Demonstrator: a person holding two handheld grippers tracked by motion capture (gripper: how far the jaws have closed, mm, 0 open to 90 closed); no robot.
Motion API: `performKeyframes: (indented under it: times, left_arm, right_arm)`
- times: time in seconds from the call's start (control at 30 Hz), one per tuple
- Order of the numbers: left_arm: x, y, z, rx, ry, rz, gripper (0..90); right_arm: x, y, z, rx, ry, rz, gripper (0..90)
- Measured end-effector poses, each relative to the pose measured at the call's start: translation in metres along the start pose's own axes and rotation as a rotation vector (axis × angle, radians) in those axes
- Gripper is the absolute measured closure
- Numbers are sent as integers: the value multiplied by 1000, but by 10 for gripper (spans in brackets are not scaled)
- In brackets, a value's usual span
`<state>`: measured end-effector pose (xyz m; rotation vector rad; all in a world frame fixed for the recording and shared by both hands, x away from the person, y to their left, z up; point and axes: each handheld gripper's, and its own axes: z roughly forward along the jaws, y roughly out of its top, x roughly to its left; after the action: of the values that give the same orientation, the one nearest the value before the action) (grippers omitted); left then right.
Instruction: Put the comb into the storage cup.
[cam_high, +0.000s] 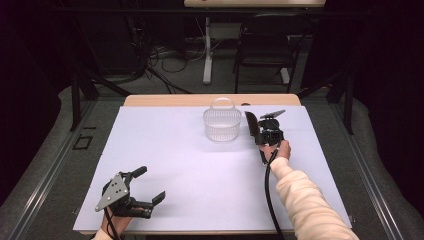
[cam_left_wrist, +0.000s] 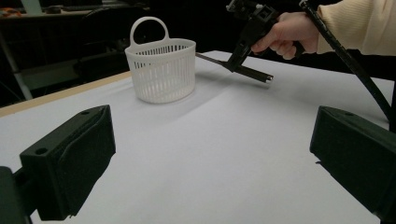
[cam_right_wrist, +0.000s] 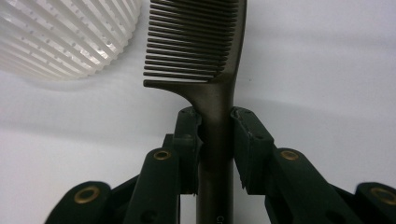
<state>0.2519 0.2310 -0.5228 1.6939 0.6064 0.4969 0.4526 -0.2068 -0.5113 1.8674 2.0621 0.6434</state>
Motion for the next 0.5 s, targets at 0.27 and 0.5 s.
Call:
performKeyframes:
  times: [0.27, 0.5]
  left_arm:
    - [1, -1, 0, 3, 14, 0, 2]
    - [2, -2, 1, 20, 41, -13, 2]
  right_arm:
    - [-8, 0, -8, -57, 31, -26, 727]
    - [-11, 1, -14, -115, 58, -72, 726]
